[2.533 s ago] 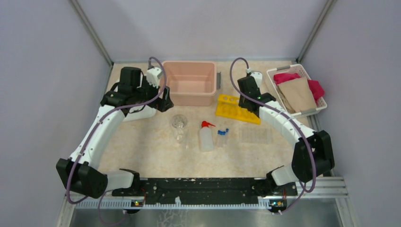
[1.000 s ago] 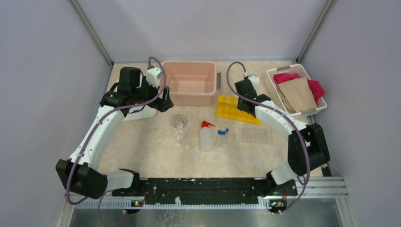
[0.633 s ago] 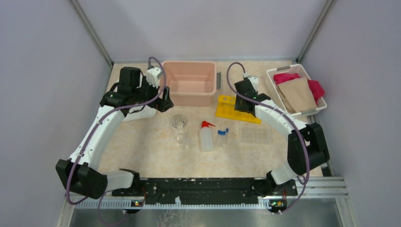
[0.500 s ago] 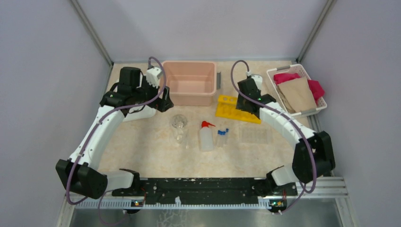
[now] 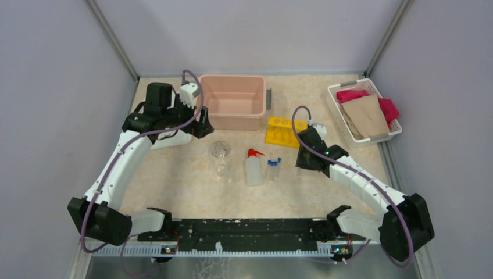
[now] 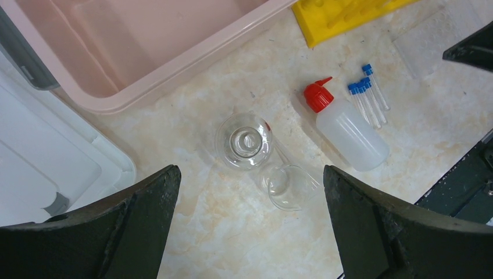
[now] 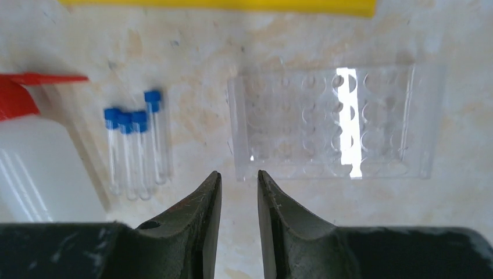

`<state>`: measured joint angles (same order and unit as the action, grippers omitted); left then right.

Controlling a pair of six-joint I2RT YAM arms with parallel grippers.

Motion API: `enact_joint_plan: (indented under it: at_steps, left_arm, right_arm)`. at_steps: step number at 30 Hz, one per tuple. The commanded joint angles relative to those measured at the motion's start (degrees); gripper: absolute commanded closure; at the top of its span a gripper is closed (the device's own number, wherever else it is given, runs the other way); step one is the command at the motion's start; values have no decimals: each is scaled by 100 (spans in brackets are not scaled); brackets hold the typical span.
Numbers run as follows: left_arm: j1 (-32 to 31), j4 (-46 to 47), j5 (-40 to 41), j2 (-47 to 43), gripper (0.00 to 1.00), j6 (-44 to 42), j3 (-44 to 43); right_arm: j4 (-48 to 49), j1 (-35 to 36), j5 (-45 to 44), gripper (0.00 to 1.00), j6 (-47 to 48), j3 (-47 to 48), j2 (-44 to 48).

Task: Organize the chemistry lab equipment

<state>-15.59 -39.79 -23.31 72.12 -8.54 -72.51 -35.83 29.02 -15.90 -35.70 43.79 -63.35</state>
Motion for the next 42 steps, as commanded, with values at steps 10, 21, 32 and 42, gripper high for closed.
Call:
enact_joint_plan:
  at_steps: [10, 21, 32, 42]
  left_arm:
    - [39, -174, -60, -178, 1, 24, -329]
    - [39, -154, -55, -93, 1, 36, -374]
    - [39, -108, -63, -102, 1, -8, -360]
    - [44, -99, -113, -46, 1, 2, -385]
  right_arm:
    - [506, 330, 136, 82, -408, -502, -107]
    - [583, 251, -291, 78, -99, -39, -692]
    - [913, 242, -269, 86, -164, -230, -1091]
    - [1092, 425, 77, 89, -459, -167, -1245]
